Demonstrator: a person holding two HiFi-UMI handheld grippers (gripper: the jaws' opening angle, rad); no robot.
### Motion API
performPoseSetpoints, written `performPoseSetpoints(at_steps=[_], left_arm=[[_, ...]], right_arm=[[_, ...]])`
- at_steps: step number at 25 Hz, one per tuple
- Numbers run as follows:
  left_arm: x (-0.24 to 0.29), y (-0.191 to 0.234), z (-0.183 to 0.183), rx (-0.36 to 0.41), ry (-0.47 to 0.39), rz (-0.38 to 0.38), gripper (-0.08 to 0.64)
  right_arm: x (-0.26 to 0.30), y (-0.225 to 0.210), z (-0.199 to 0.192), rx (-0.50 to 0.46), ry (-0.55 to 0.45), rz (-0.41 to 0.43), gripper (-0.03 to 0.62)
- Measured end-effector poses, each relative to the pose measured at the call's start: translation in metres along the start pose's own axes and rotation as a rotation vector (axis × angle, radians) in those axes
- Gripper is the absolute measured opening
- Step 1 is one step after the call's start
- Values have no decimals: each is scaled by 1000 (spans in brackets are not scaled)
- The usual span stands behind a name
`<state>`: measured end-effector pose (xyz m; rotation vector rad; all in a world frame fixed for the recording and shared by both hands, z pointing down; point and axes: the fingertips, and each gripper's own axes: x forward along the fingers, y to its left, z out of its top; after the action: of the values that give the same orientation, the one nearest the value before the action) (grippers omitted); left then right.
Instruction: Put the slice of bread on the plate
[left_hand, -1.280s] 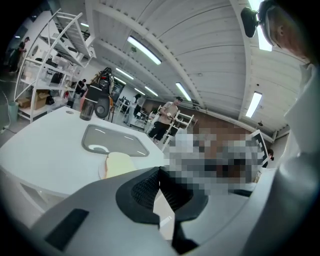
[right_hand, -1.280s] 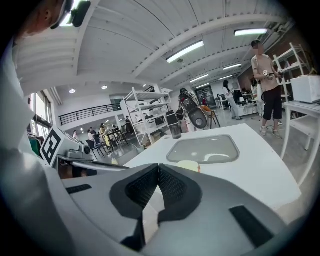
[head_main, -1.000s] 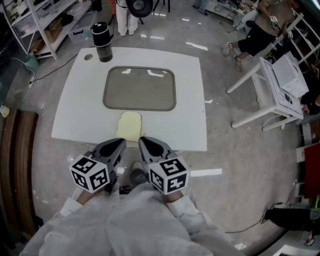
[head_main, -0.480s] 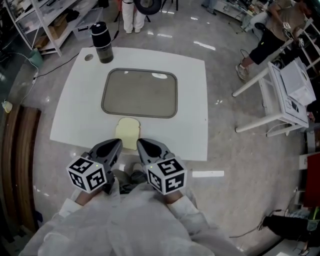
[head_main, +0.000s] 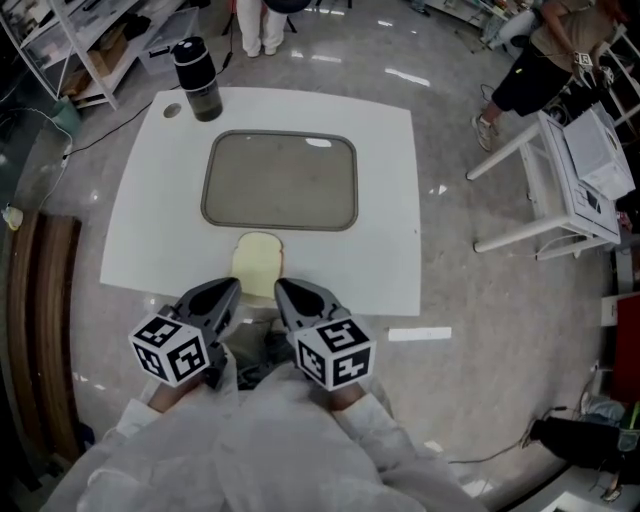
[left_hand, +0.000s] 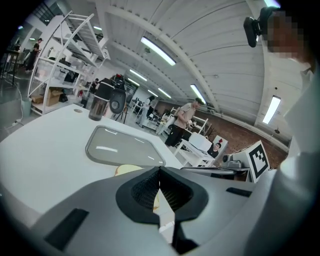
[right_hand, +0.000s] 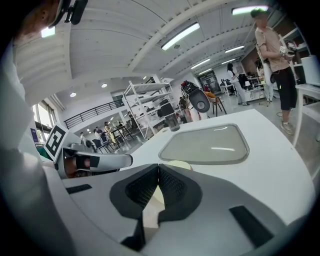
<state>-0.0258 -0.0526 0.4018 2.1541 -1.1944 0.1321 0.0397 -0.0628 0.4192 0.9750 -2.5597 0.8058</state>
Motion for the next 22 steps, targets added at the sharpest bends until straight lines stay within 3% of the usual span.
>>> performPoseSetpoints(at_steps=[9, 22], left_arm=[[-2, 9, 5, -5, 30, -29, 9], [-9, 43, 1, -87, 34, 22, 9]], right_arm=[[1, -7, -2, 82, -7, -86, 12], [4, -17, -22, 135, 27, -155, 14]])
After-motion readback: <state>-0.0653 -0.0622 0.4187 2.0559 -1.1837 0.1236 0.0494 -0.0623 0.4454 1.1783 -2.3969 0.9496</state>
